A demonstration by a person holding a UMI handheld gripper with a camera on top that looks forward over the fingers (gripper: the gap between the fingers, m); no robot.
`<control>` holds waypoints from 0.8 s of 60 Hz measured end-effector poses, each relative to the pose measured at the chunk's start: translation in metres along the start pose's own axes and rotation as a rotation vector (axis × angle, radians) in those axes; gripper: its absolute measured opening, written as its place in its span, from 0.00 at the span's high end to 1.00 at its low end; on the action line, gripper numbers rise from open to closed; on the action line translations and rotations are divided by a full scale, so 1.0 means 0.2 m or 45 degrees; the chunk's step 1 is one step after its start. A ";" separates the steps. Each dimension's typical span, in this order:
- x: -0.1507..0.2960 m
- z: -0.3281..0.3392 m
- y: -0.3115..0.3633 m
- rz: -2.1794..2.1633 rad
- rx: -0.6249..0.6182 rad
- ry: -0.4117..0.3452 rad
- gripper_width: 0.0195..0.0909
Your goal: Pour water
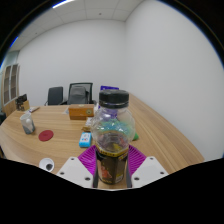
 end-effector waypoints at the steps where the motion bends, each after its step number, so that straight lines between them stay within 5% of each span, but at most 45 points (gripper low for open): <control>1: 0.00 0.00 0.00 0.002 -0.006 0.002 0.75; 12: 0.10 -0.02 0.05 0.067 -0.133 0.007 0.75; 28: 0.68 -0.05 0.32 0.551 -0.419 -0.059 0.74; 48: 1.22 -0.24 1.25 1.651 -0.677 -0.011 0.74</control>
Point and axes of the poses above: the point between the fingertips, and its own axes, seen from behind it with the camera up: y to the left, x up, z backward, against the way the camera looks, the point moved 3 cm from there along z, backward, against the way the camera looks, and after that the axes turned 6 degrees about x, right-handed, at the moved point
